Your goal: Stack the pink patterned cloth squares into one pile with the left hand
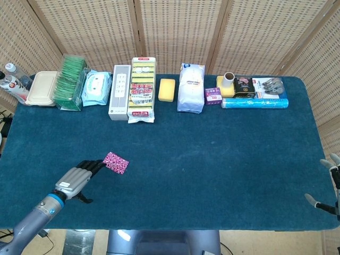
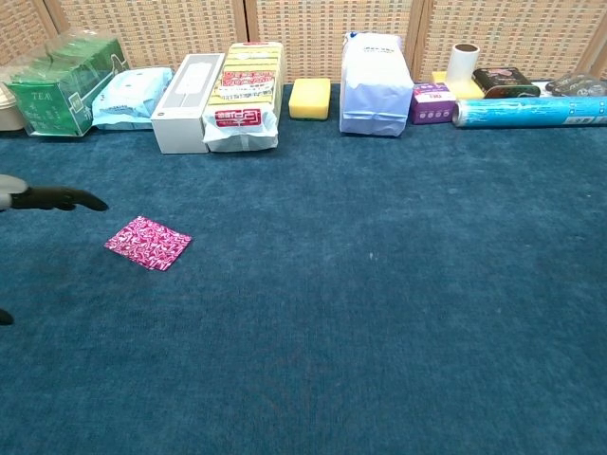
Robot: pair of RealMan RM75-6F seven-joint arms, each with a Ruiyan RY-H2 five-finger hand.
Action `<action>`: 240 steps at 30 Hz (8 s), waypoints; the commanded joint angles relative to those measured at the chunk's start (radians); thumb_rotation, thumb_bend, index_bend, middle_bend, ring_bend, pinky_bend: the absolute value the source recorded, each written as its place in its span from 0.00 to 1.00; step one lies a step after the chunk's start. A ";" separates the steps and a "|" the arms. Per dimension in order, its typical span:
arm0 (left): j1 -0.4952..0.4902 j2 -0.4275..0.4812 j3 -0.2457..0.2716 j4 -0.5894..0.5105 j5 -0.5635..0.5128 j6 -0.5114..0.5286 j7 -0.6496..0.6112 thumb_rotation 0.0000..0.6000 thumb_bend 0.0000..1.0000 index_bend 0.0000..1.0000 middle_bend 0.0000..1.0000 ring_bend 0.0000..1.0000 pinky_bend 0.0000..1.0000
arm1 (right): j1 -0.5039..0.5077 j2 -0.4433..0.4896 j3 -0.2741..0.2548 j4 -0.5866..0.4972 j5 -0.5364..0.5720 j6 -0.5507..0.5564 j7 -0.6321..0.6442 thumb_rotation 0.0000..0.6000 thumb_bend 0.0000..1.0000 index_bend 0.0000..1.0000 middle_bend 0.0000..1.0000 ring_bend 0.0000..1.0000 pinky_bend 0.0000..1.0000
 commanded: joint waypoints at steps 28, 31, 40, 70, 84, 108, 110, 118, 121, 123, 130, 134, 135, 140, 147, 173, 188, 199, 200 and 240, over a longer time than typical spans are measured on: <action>-0.347 -0.185 0.091 0.105 -0.564 0.003 0.223 1.00 0.00 0.00 0.00 0.00 0.03 | 0.002 0.015 0.004 -0.002 0.014 -0.014 0.029 1.00 0.03 0.17 0.06 0.00 0.00; -0.370 -0.205 0.107 0.095 -0.599 0.028 0.255 1.00 0.00 0.00 0.00 0.00 0.03 | 0.001 0.017 0.004 -0.002 0.015 -0.014 0.033 1.00 0.03 0.17 0.06 0.00 0.00; -0.416 -0.228 0.132 0.044 -0.659 0.088 0.304 1.00 0.00 0.00 0.00 0.00 0.03 | -0.005 0.023 0.006 -0.001 0.016 -0.004 0.054 1.00 0.03 0.17 0.05 0.00 0.00; -0.526 -0.357 0.138 -0.070 -0.742 0.220 0.452 1.00 0.00 0.00 0.00 0.00 0.03 | -0.009 0.029 0.007 -0.001 0.014 0.000 0.066 1.00 0.03 0.17 0.05 0.00 0.00; -0.590 -0.443 0.098 -0.120 -0.801 0.297 0.530 1.00 0.00 0.00 0.00 0.00 0.03 | -0.010 0.032 0.009 0.001 0.017 -0.001 0.078 1.00 0.03 0.17 0.05 0.00 0.00; -0.550 -0.317 0.117 -0.210 -0.676 0.334 0.466 1.00 0.00 0.00 0.00 0.00 0.03 | -0.010 0.031 0.010 -0.001 0.021 -0.004 0.074 1.00 0.03 0.17 0.05 0.00 0.00; -0.529 -0.293 0.142 -0.210 -0.634 0.335 0.453 1.00 0.00 0.00 0.00 0.00 0.03 | -0.009 0.031 0.010 -0.002 0.021 -0.004 0.073 1.00 0.03 0.17 0.05 0.00 0.00; -0.419 -0.161 0.246 -0.188 -0.452 0.273 0.328 1.00 0.00 0.00 0.00 0.00 0.03 | -0.005 0.025 0.005 -0.008 0.016 -0.011 0.045 1.00 0.03 0.17 0.05 0.00 0.00; -0.396 -0.141 0.264 -0.161 -0.413 0.239 0.295 1.00 0.00 0.00 0.00 0.00 0.03 | -0.004 0.023 0.007 -0.010 0.020 -0.012 0.040 1.00 0.03 0.17 0.05 0.00 0.00; -0.386 -0.137 0.267 -0.142 -0.401 0.222 0.279 1.00 0.00 0.00 0.00 0.00 0.03 | -0.004 0.023 0.007 -0.010 0.021 -0.014 0.039 1.00 0.03 0.17 0.05 0.00 0.00; -0.369 -0.154 0.252 -0.077 -0.391 0.161 0.241 1.00 0.00 0.00 0.00 0.00 0.03 | -0.003 0.024 0.007 -0.011 0.022 -0.015 0.039 1.00 0.03 0.17 0.05 0.00 0.00; -0.372 -0.173 0.220 -0.055 -0.410 0.132 0.214 1.00 0.00 0.00 0.00 0.00 0.03 | -0.003 0.024 0.007 -0.011 0.022 -0.015 0.039 1.00 0.03 0.17 0.05 0.00 0.00; -0.374 -0.177 0.214 -0.050 -0.416 0.122 0.209 1.00 0.00 0.00 0.00 0.00 0.03 | -0.003 0.024 0.008 -0.012 0.022 -0.015 0.040 1.00 0.03 0.17 0.05 0.00 0.00; -0.389 -0.205 0.206 -0.031 -0.454 0.103 0.225 1.00 0.00 0.00 0.00 0.00 0.03 | -0.003 0.025 0.011 -0.013 0.032 -0.017 0.038 1.00 0.03 0.17 0.05 0.00 0.00; -0.409 -0.231 0.189 -0.013 -0.512 0.110 0.245 1.00 0.00 0.00 0.00 0.00 0.03 | -0.003 0.027 0.012 -0.014 0.031 -0.016 0.044 1.00 0.03 0.17 0.05 0.00 0.00; -0.510 -0.286 0.118 0.059 -0.722 0.099 0.271 1.00 0.00 0.00 0.00 0.00 0.03 | -0.004 0.028 0.012 -0.006 0.038 -0.024 0.060 1.00 0.04 0.17 0.05 0.00 0.00; -0.580 -0.304 0.090 0.162 -0.836 0.033 0.267 1.00 0.00 0.00 0.00 0.00 0.03 | -0.001 0.028 0.012 -0.006 0.038 -0.031 0.059 1.00 0.04 0.17 0.05 0.00 0.00; -0.621 -0.330 0.081 0.215 -0.888 0.015 0.271 1.00 0.00 0.00 0.00 0.00 0.03 | 0.002 0.027 0.015 -0.004 0.046 -0.036 0.057 1.00 0.04 0.17 0.05 0.00 0.00; -0.627 -0.332 0.079 0.219 -0.896 0.015 0.273 1.00 0.00 0.00 0.00 0.00 0.03 | 0.003 0.028 0.015 -0.006 0.046 -0.037 0.054 1.00 0.04 0.17 0.05 0.00 0.00; -0.290 -0.299 0.100 0.412 -0.205 0.069 -0.073 1.00 0.12 0.22 0.00 0.00 0.03 | 0.006 0.025 0.006 -0.011 0.028 -0.041 0.054 1.00 0.04 0.14 0.05 0.00 0.00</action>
